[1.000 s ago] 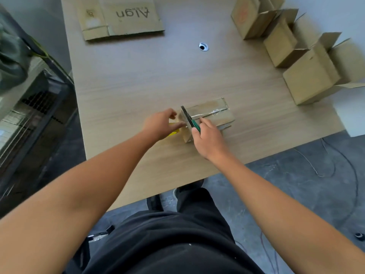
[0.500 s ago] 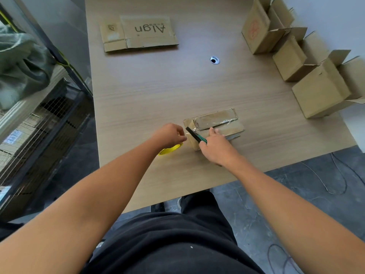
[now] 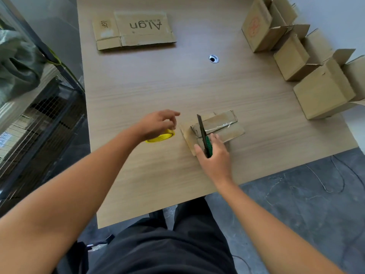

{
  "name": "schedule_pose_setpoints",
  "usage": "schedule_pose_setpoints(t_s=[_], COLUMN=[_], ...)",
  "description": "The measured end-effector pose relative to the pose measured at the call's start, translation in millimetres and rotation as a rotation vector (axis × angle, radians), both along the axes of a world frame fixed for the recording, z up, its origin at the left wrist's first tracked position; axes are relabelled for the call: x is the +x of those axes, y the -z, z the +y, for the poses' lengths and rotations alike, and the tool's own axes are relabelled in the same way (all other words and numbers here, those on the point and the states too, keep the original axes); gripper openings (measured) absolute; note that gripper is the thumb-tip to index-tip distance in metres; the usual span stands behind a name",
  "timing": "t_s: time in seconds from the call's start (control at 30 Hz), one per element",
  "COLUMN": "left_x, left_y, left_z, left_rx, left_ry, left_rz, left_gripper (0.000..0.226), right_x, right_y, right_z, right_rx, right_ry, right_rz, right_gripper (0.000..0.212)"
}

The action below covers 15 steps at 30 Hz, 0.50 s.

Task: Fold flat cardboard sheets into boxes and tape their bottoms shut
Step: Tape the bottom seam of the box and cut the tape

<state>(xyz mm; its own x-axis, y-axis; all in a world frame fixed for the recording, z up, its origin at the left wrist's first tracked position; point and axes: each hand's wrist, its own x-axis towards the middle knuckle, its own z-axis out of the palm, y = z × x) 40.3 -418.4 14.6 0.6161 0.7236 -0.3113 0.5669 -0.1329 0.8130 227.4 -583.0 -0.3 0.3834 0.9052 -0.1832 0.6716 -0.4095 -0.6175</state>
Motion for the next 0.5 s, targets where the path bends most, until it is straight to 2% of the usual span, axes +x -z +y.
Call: schedule_pose_setpoints(t_s=[0.07,0.13,0.27,0.4,0.5], left_x=[21,35,32,21,18], left_y=[2,9,31,38,34], left_z=[9,10,-9,-44,-68], left_rx=[-0.147,-0.257,-0.328,-0.339,-0.363], left_ry=[0.035,0.076,0.040,-0.054,-0.121], left_rz=[-0.066,-0.107,-0.099,-0.173,-0.216], left_gripper=[0.032,0.039,0.021,0.025,0.029], right_x=[-10,-12,3,22,37], right_y=[13,23,46,49,38], right_z=[10,23,33,27,28], right_rx=[0.098,0.238,0.377,0.350,0.251], right_ry=[0.097,0.133,0.043,-0.136,-0.267], right_rz=[0.024,-0.043,-0.261,-0.341,-0.264], right_gripper=[0.079,0.063,0.043,0.049,0.060])
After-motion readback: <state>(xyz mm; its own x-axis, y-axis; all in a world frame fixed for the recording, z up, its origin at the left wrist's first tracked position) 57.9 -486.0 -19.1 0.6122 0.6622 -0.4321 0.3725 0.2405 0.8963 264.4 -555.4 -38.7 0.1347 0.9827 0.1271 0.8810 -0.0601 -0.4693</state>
